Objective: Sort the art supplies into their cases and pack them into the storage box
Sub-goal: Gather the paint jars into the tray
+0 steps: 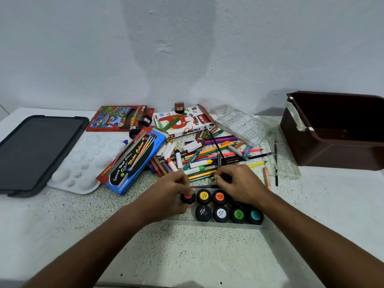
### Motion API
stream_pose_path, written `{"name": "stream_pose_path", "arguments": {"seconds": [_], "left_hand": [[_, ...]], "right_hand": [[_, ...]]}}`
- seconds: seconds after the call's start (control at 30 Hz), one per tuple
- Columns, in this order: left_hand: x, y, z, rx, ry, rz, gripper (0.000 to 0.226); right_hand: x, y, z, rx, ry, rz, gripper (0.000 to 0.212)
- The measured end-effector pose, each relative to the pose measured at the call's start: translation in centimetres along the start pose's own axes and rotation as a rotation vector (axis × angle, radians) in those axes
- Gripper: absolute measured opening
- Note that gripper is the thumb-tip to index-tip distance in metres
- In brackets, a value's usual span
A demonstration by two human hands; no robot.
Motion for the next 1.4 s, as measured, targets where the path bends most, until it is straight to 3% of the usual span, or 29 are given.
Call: {"name": "stream_pose_path", "arguments": {"seconds": [0.17,0.33,0.4,0.53,0.7,1.03,1.4], "left_hand": [[-0.4,-0.4,-0.9,0.002,0.054,-0.054,0.035],[-1.5,-0.5,-2.9,-0.019,0.202,-0.142,0.026],[-2.8,-0.7,-5.0,0.148,0.213,-0.187,0.022],[-6.1,-0.7,-10.0,0.578,0.022,-0.267,0.013],[-10.4,-1.1,-13.5,0.79,0.015,-0.43,0.017],[-15.4,-3.1,-13.7,0.665,0.02,-0.654,0.033],[-16.7,-4.0,-13.4,0.606,-0.023,-0.723,0.03]], "right_hand": [[0.1,-0.1,0.1,-0.009,0.006,0.007,0.017],[0.2,-0.2,0.2,-0.023,0.012,0.009,0.017],[0.2,-0.3,0.2,-0.025,0.013,0.011,0.017],[0.2,-0.4,0.3,-0.028,0.015,0.012,0.017],[0.3,-0.5,0.4,-0.032,0.004,0.023,0.016],[0.6,-0.7,0.2,-0.034,-0.077,0.081,0.014],[0.6,-0.7,0.1,-0.029,-0.051,0.072,0.016]]}}
Point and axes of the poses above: each hand's wrist, its own y-axis away from the middle knuckle, its own z-axis out of the palm, x = y × z, the point moved 5 cm from there along -y, towards the middle knuckle, and after that the axes turned 11 degrees about y, right-handed, at the moved point
